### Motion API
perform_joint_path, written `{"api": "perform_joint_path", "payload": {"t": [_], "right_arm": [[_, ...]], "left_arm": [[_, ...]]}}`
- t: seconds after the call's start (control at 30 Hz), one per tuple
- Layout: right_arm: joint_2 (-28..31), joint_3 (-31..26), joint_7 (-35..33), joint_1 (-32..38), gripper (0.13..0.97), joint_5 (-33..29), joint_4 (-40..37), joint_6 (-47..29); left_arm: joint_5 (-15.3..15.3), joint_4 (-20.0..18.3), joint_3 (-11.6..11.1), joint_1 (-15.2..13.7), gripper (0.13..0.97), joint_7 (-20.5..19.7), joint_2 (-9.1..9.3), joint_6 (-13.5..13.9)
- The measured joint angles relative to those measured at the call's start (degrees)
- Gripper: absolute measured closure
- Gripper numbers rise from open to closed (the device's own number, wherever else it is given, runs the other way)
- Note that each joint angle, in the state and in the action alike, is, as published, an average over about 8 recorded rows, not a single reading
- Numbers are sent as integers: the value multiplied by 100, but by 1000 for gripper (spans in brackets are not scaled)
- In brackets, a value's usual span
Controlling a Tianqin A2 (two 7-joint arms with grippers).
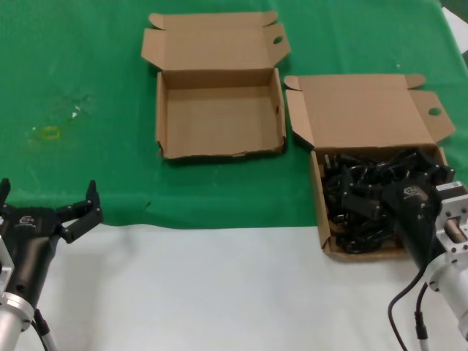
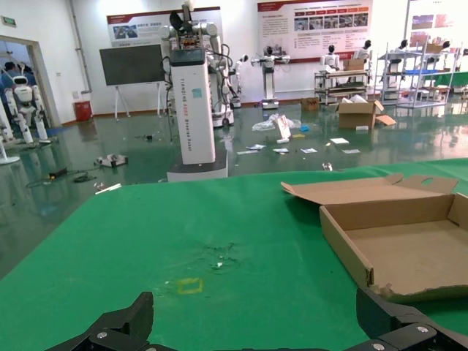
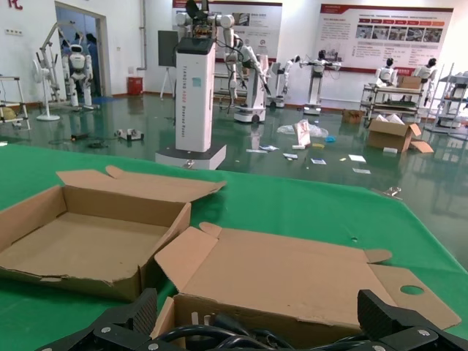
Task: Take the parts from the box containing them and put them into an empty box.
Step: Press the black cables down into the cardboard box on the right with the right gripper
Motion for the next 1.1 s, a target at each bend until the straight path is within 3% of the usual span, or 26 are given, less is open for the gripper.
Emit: {"api": "perform_joint_path", "payload": {"t": [1.1], "right_arm": [[0, 0, 0, 0, 129, 0, 0, 0]], "left_arm": [[0, 0, 0, 0, 132, 0, 0, 0]]}}
